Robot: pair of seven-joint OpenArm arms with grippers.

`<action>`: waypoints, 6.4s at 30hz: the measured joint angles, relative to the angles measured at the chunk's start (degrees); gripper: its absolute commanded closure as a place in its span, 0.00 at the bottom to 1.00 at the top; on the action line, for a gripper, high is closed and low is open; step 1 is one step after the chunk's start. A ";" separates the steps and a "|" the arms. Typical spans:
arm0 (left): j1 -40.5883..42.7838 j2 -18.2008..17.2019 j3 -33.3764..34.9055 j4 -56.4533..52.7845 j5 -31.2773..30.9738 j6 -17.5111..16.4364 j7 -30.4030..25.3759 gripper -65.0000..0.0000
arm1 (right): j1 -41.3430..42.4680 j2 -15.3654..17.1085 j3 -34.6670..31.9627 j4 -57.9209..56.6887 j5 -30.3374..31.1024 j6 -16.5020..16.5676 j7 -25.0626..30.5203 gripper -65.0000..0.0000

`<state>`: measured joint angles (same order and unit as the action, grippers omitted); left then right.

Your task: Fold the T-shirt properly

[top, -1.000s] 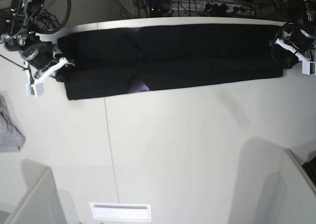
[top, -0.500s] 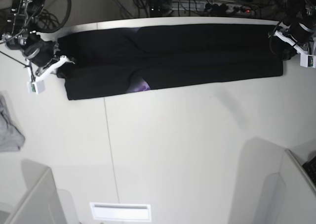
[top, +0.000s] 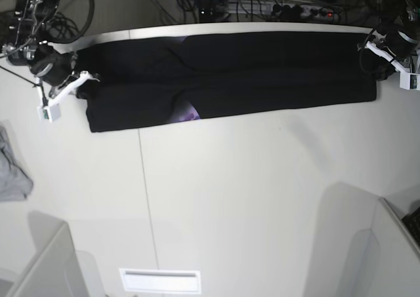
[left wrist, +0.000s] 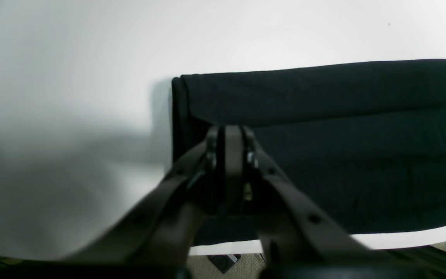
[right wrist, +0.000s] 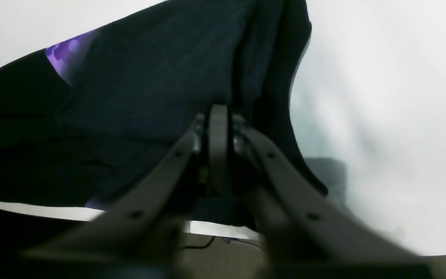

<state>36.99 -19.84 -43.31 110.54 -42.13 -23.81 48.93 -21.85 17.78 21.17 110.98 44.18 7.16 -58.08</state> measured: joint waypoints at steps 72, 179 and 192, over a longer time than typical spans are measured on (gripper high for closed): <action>-13.77 8.74 -10.58 -7.56 -6.03 0.20 5.70 0.30 | 14.51 0.98 -13.94 -15.45 0.22 0.22 10.95 1.00; -16.65 11.50 32.11 -2.71 2.62 8.39 1.25 1.00 | 5.64 -2.14 -13.57 -6.71 0.37 0.22 8.98 1.00; -16.68 11.43 31.82 -6.97 2.14 8.41 1.20 1.00 | 5.64 -2.12 -13.57 -6.71 0.37 0.22 8.98 1.00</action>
<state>20.32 -8.40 -11.49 103.57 -39.99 -15.40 50.13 -16.21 15.66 7.60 104.27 44.56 7.38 -49.10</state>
